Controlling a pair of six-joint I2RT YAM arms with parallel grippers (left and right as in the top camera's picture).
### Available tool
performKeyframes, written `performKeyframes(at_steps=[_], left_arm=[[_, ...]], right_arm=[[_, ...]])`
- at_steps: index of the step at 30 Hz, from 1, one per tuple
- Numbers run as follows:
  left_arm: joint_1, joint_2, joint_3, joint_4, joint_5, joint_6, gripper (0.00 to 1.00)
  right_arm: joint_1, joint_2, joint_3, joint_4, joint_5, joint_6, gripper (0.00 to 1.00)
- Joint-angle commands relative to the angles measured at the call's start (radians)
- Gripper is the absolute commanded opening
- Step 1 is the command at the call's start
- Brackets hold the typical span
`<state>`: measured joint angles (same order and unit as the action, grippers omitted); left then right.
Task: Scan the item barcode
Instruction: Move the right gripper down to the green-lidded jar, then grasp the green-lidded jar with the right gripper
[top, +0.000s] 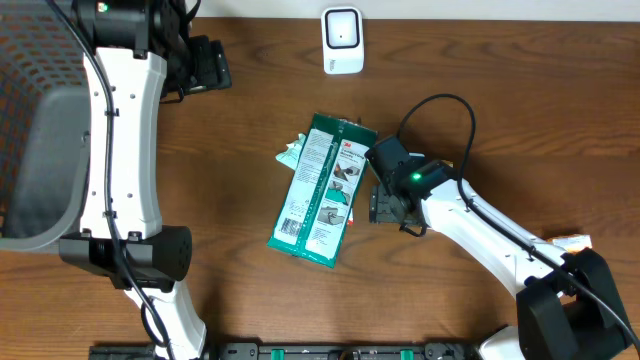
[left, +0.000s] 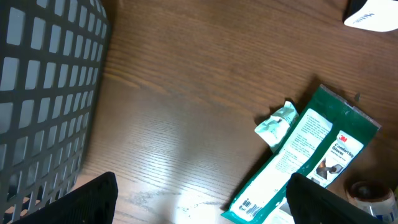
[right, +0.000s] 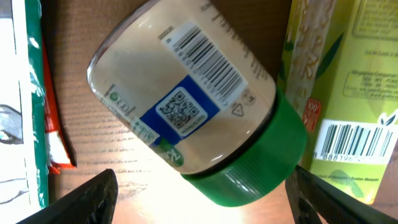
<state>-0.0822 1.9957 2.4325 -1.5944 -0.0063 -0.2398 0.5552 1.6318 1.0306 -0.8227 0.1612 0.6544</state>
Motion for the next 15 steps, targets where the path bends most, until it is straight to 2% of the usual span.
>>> performKeyframes(at_steps=[1,8,12,15], left_arm=[[0.0,-0.017,0.0,-0.005,-0.003,-0.01,0.87],[0.0,-0.017,0.0,-0.005,-0.003,-0.01,0.87],[0.0,-0.017,0.0,-0.005,-0.003,-0.01,0.87],[0.0,-0.017,0.0,-0.005,-0.003,-0.01,0.87]], right_arm=[[0.003,0.003,-0.005,0.004,0.041,0.0,0.82],[0.008,0.003,-0.005,0.032,-0.011,-0.007,0.82],[0.008,0.003,-0.004,0.095,-0.185,-0.111,0.82],[0.008,0.003,-0.004,0.109,-0.296,-0.114,0.82]])
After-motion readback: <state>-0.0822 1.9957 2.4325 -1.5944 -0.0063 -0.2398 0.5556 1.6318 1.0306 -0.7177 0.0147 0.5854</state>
